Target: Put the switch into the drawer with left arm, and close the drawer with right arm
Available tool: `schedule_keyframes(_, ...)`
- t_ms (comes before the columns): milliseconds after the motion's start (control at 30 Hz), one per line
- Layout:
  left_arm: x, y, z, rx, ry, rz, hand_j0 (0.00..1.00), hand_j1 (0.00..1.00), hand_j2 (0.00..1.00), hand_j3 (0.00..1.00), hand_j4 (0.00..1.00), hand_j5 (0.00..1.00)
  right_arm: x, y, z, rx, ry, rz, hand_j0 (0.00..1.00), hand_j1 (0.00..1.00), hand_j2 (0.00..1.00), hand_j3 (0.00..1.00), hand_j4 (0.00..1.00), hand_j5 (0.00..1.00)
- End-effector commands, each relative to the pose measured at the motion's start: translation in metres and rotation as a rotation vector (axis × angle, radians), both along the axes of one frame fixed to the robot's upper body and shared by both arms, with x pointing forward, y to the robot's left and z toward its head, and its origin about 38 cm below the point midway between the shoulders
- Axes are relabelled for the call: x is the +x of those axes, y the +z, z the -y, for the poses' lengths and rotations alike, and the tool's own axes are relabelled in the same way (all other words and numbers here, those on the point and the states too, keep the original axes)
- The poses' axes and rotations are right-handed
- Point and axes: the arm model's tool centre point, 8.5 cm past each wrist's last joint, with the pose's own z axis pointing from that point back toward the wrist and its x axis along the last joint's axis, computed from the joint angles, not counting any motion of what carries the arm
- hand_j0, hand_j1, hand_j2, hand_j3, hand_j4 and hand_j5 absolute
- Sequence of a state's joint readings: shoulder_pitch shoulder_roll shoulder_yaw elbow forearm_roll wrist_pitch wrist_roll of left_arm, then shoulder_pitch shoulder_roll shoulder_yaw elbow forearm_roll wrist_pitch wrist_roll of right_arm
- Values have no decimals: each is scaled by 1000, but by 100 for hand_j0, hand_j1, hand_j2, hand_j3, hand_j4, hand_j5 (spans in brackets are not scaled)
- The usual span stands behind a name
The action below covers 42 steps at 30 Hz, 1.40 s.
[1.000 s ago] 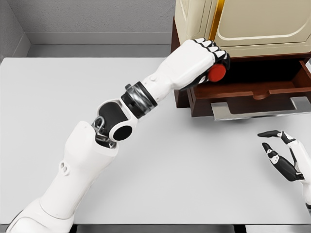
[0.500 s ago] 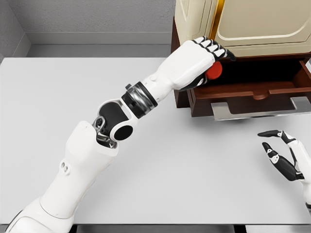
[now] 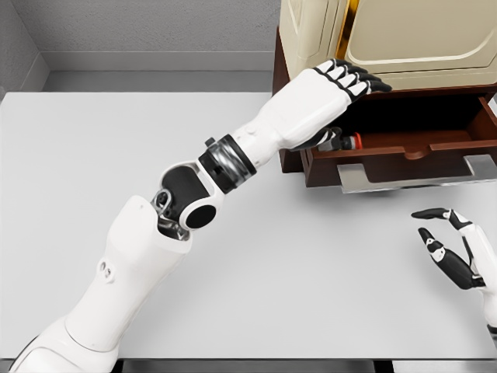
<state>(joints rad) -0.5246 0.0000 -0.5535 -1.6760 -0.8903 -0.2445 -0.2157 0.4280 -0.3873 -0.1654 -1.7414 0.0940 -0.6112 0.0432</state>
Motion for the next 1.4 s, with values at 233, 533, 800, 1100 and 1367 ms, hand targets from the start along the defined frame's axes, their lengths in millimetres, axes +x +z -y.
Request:
schedule_keyframes(233, -41, 41, -16, -142, -274, 146, 100, 100, 100, 100, 100, 100, 1, 2, -2, 5, 5, 7, 53, 53, 53, 53, 53, 53)
schedule_keyframes(533, -15, 46, -239, -73, -29, 103, 100, 100, 100, 100, 100, 100, 13, 11, -4, 10, 12, 46, 52, 52, 52, 52, 52, 52)
schedule_keyframes(800, -28, -25, -384, 13, 378, -120, 100, 100, 100, 100, 100, 100, 27, 23, -9, 19, 25, 95, 51, 51, 51, 51, 51, 51)
schedule_keyframes(1100, -37, -75, -413, 153, 415, -375, 100, 100, 100, 100, 100, 100, 47, 36, -24, 28, 72, 150, 51, 51, 51, 51, 51, 51)
schedule_keyframes(1367, -38, -76, -409, 156, 404, -380, 100, 100, 100, 100, 100, 100, 52, 41, -24, 22, 77, 164, 50, 50, 50, 50, 50, 50)
